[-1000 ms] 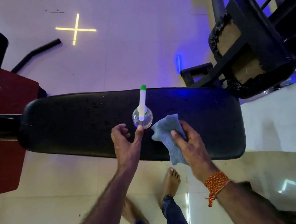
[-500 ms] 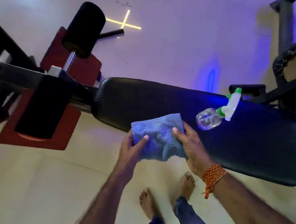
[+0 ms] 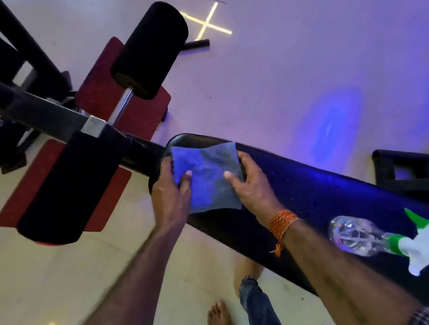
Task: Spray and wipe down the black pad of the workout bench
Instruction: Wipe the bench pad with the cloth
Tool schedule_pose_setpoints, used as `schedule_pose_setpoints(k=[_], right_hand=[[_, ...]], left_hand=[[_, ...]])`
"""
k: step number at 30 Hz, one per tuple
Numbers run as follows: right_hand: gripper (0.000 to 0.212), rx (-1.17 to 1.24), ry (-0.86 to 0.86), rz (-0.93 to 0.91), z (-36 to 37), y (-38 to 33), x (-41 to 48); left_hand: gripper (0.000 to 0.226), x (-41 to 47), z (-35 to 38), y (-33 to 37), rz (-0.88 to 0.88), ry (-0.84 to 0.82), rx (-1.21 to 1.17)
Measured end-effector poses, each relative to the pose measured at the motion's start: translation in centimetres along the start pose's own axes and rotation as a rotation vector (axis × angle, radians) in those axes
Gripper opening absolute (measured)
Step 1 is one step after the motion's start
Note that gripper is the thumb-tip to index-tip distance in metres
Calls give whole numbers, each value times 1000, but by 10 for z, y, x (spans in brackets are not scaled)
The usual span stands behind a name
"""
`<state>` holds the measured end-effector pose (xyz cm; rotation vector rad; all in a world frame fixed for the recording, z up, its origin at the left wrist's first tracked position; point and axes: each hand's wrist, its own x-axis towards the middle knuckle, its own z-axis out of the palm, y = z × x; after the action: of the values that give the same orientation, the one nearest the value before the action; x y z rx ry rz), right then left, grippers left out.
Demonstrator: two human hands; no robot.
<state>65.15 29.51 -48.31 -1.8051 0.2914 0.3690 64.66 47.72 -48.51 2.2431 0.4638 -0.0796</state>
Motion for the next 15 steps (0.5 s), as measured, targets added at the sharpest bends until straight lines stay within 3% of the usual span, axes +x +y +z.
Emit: schedule_pose_setpoints(k=[3, 5, 7, 12, 15], right_hand=[[55, -380, 11, -88, 10, 10, 35], [54, -519, 75, -182, 13, 15, 43], [55, -561, 75, -219, 10, 28, 45], [65, -822, -75, -341, -10, 66, 44], [66, -934, -72, -323, -6, 67, 44]], left_hand=[[76, 27, 11, -9, 129, 31, 341], [76, 34, 29, -12, 337, -123, 557], [71, 38, 51, -15, 466, -263, 626], [68, 55, 77, -31, 465, -111, 712], [63, 71, 77, -28, 435, -55, 708]])
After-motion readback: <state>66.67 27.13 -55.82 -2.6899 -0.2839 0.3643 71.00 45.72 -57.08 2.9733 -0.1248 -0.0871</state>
